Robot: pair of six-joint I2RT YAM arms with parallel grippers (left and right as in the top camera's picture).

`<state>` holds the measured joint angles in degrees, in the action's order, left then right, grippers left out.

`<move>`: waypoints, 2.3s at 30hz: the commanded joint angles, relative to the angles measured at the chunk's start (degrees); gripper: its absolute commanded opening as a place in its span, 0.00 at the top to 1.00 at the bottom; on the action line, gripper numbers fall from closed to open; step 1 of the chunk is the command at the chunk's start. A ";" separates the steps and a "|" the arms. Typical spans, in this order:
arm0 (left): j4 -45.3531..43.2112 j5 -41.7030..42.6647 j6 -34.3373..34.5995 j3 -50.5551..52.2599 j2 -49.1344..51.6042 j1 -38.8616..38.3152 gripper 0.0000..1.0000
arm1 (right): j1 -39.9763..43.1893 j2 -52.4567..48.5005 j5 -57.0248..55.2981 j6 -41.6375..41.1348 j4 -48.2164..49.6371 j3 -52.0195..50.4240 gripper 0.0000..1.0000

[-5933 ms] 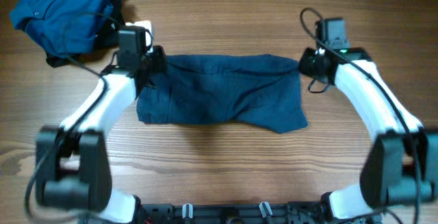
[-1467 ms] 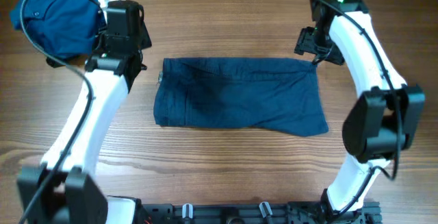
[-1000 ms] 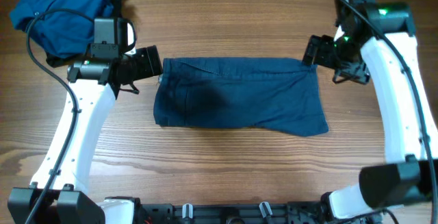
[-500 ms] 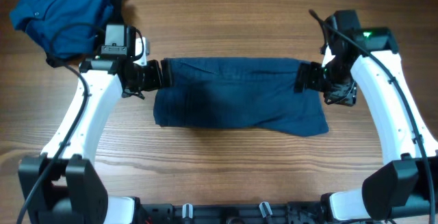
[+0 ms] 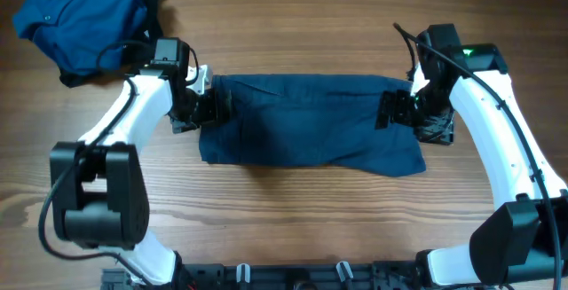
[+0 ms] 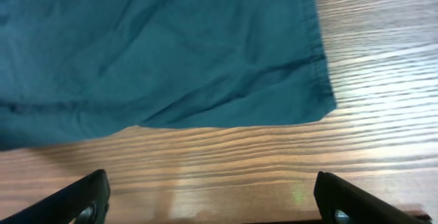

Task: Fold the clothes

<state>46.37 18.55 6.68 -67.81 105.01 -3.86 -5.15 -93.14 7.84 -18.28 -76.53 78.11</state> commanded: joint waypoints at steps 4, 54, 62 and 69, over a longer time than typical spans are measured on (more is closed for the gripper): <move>-1.64 0.13 -2.05 0.37 3.15 1.90 0.00 | -0.13 1.68 7.28 1.81 2.29 -0.22 0.07; -10.10 11.08 -1.73 7.26 3.98 0.33 0.96 | -0.13 3.04 12.83 2.95 5.11 -0.22 0.08; 0.02 1.97 -1.70 0.09 3.74 4.79 0.96 | -0.13 3.04 12.79 4.52 5.18 -0.22 0.08; 11.85 -6.47 -1.49 -12.61 3.65 5.79 0.96 | -0.13 3.04 12.81 4.79 5.64 -0.22 0.08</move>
<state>54.22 19.33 5.02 -72.93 108.22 1.61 -5.15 -91.50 19.51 -14.81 -71.31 78.08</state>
